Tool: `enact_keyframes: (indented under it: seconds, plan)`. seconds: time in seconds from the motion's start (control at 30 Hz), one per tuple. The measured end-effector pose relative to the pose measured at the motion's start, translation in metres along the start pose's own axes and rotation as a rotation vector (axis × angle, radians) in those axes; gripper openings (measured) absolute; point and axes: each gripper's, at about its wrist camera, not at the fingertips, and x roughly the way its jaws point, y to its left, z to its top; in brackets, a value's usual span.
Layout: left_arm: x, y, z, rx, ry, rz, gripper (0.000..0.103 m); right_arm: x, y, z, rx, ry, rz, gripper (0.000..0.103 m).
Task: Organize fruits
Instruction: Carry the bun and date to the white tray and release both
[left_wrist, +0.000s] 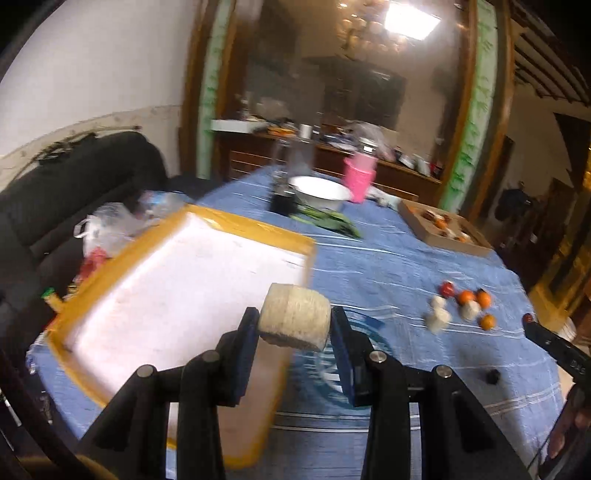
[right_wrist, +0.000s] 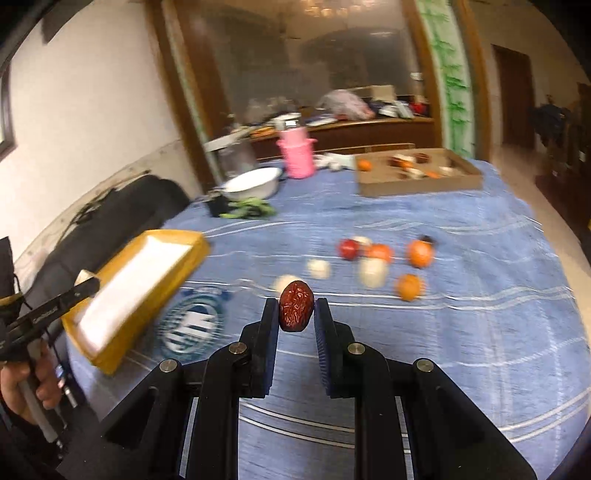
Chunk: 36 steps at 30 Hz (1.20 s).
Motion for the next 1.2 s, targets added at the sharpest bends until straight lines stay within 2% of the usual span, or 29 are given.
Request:
enact_keyframes:
  seconds: [0.2,0.4,0.53,0.7,0.97,1.07,1.2]
  plan:
    - [0.016,0.048,0.003,-0.019,0.033,0.116,0.041,0.028,0.066,0.016,-0.067,0.009,0.123,0.018]
    - [0.037,0.078,-0.001,0.002,0.088,0.165,0.041,0.072,0.132,0.024,-0.114,0.052,0.228,0.018]
    - [0.048,0.092,-0.003,0.001,0.108,0.201,0.041,0.115,0.178,0.021,-0.159,0.116,0.260,0.018]
    - [0.058,0.101,-0.004,-0.010,0.129,0.260,0.041,0.160,0.212,0.020,-0.199,0.198,0.253,0.018]
    - [0.074,0.112,-0.011,-0.037,0.192,0.323,0.041,0.207,0.230,0.007,-0.277,0.347,0.228,0.018]
    - [0.077,0.113,-0.016,-0.048,0.221,0.332,0.041,0.208,0.227,0.001,-0.308,0.389,0.212,0.018]
    - [0.073,0.103,-0.024,-0.037,0.237,0.321,0.041,0.198,0.218,-0.003,-0.335,0.402,0.191,0.018]
